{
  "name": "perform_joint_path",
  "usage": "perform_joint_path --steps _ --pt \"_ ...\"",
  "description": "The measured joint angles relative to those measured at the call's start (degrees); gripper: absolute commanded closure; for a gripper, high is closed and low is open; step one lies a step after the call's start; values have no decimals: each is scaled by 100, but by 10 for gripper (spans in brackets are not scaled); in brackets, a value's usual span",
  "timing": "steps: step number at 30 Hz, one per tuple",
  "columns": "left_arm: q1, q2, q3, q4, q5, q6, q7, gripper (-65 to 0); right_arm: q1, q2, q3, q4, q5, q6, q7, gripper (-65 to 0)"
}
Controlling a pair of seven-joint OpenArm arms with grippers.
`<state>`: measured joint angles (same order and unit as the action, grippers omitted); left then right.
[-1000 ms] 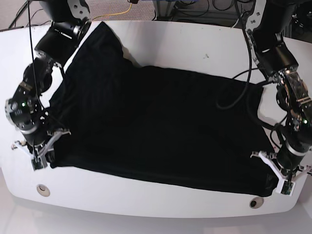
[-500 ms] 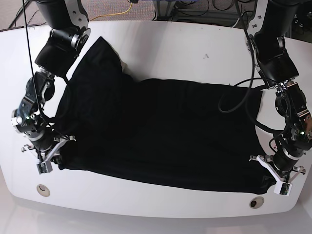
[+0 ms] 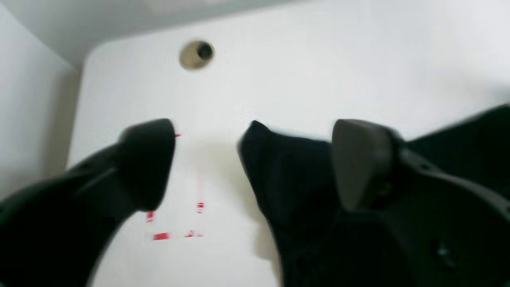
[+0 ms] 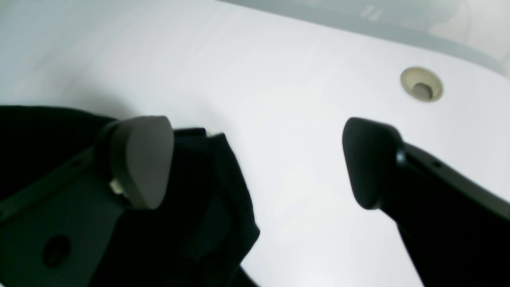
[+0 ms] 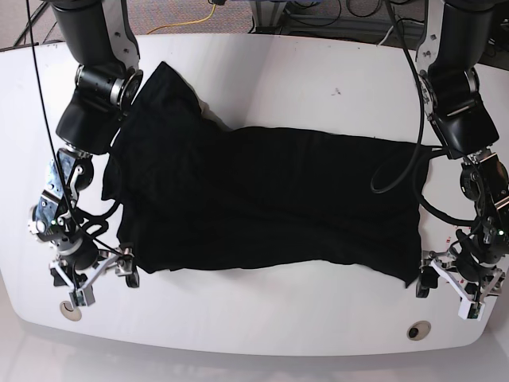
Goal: Layout the t-shirt on the table in an organized manner, then fold the t-shirt properly
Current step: 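Pull the held hem apart with both grippers to stretch the shirt, then release the hem and move both grippers to the shirt's opposite end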
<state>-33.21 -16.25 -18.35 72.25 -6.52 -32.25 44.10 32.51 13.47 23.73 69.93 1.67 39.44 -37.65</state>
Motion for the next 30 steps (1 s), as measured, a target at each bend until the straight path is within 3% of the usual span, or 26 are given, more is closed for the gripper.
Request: perform_joint_path --steps 7,16,19,23,30 --pt "15 -221 2 114 157 -33 42 -650 -245 199 -385 463 133 63 -175 -650" --pt "525 -494 -28 955 94 -22 -46 -650 -1679 299 -358 2065 101 96 -1075 -650" --pt "1069 -490 -22 1259 114 -31 -13 -650 -2133 190 -369 2553 116 76 -1215 -650" --pt "1823 -428 -13 1475 136 -79 85 -650 -2667 -192 -96 3073 162 61 -1241 -650" --pt "2455 -181 -26 1545 144 -35 61 -650 -3082 -566 426 3250 26 20 -1318 -650"
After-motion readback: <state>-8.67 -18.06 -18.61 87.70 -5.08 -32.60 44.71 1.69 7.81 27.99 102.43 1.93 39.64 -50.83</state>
